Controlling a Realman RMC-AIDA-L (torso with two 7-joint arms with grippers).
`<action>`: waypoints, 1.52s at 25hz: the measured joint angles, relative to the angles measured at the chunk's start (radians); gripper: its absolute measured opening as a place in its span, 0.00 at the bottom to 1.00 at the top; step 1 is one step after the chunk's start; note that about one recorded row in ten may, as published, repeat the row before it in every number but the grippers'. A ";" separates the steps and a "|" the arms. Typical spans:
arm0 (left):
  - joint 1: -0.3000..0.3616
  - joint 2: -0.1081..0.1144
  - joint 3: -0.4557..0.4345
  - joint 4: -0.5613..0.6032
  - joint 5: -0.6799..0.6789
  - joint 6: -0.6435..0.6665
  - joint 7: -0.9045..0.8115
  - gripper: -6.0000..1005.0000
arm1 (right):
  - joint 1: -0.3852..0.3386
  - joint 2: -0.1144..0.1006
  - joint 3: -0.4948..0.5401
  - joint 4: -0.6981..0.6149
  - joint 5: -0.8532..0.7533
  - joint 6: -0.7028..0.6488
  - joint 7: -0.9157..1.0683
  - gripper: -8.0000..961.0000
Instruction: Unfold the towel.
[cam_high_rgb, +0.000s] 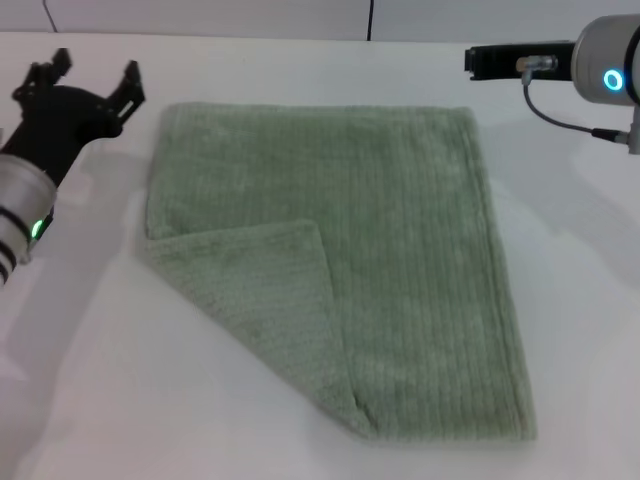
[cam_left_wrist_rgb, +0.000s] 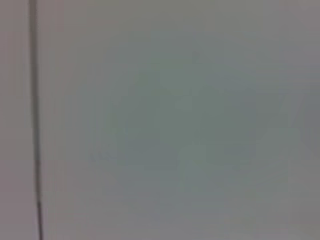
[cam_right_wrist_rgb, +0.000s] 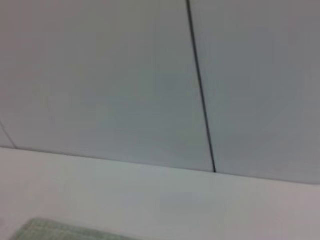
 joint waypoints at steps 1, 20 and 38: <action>0.010 0.006 0.000 -0.046 0.011 -0.044 0.000 0.84 | -0.001 0.000 0.005 0.000 0.000 0.000 -0.004 0.01; 0.104 0.129 0.072 -0.686 0.023 -0.739 0.039 0.84 | 0.052 0.001 0.032 -0.053 0.008 0.056 -0.041 0.01; -0.008 -0.046 -0.146 -1.020 -0.090 -1.619 0.411 0.84 | 0.232 -0.004 0.072 -0.378 -0.003 0.096 -0.075 0.01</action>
